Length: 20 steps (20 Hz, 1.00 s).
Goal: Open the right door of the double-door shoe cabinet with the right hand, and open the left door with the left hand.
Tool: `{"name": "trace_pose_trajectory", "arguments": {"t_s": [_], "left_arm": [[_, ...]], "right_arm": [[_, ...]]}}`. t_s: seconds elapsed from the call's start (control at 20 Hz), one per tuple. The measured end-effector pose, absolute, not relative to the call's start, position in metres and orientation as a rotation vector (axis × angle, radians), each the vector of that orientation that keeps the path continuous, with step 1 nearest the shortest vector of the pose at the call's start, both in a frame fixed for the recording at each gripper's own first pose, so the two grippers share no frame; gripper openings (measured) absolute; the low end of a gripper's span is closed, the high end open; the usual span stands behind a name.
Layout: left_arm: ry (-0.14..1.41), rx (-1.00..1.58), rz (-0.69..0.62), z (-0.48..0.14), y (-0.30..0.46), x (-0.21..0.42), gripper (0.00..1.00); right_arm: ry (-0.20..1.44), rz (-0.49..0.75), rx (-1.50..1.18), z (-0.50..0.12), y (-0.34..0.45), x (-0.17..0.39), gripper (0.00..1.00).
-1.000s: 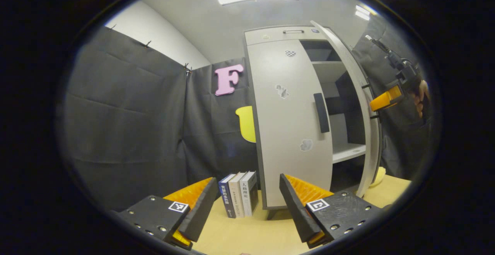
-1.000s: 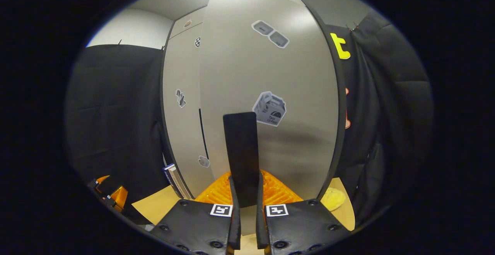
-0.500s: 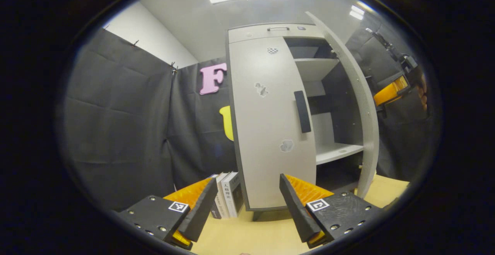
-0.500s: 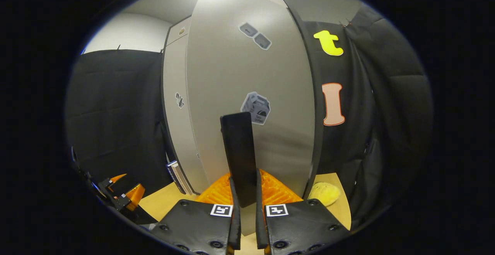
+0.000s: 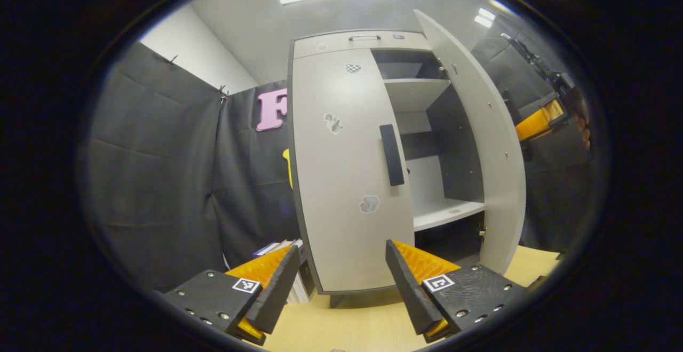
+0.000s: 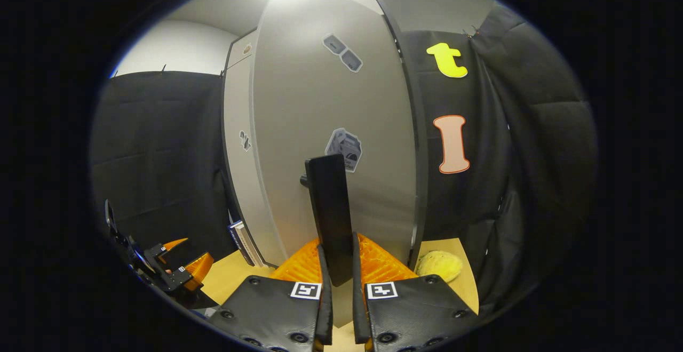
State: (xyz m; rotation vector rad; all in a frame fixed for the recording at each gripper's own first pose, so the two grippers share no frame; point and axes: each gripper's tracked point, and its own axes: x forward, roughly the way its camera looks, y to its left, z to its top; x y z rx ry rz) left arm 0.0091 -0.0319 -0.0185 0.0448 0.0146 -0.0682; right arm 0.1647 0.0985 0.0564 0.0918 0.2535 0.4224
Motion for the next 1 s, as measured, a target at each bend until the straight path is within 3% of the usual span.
{"name": "trace_pose_trajectory", "arguments": {"t_s": [0.6,1.0], "left_arm": [[0.017,0.029,-0.100,-0.018,-0.059,0.005,0.95],[0.018,0.043,-0.134,-0.014,-0.083,0.001,0.94]], "right_arm": [[0.225,0.372,0.078,0.058,0.082,0.167,0.17],[0.199,0.215,0.042,0.056,0.034,0.176,0.16]]}}
